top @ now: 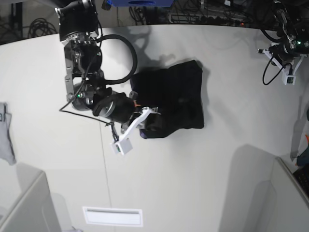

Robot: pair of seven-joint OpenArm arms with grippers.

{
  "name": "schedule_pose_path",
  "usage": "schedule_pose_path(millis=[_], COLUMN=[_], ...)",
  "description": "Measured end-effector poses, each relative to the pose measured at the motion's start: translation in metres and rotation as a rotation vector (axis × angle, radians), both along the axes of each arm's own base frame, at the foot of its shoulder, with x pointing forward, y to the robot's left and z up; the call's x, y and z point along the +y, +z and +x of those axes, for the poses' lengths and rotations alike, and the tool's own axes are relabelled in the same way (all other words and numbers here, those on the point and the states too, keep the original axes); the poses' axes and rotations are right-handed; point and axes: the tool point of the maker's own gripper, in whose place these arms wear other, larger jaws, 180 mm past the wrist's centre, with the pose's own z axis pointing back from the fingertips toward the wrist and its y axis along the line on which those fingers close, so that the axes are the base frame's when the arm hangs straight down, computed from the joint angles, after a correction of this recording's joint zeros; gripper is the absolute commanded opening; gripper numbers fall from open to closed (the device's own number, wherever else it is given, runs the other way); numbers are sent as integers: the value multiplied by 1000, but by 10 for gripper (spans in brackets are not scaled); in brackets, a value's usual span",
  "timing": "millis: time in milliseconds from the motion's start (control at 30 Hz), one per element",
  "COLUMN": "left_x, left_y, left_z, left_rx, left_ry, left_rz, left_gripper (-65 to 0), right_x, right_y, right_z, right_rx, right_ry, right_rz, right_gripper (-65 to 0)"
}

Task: Fold the T-shirt properly
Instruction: 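Fold the shirt's end over with the right gripper and flatten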

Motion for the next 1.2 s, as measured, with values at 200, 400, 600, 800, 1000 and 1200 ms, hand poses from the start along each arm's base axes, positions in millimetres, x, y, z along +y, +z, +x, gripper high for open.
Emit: schedule_pose_path(millis=[200, 400, 600, 800, 1000, 1200], left_x=[0, -1, -2, -1, -9, -73], left_y=[4, 2, 2, 3, 7, 68], left_z=[9, 8, 7, 8, 12, 61], left_rx=[-24, -20, -19, -20, -33, -335], left_ry=[0, 1, -2, -3, -23, -142], left_rz=[-1, -5, -7, -5, -3, -216], left_gripper=[-650, -650, -650, -650, -650, -650], right_x=[-16, 22, 104, 126, 117, 34], right_y=[-54, -97, -83, -81, -59, -15], right_z=[14, 9, -6, 2, -10, 20], right_rx=[124, 158, 124, 112, 61, -12], right_ry=[-59, 51, 222, 277, 318, 71], right_rz=[-53, -155, -129, -165, -151, -43], right_gripper=[-650, -650, -650, -650, -650, -650])
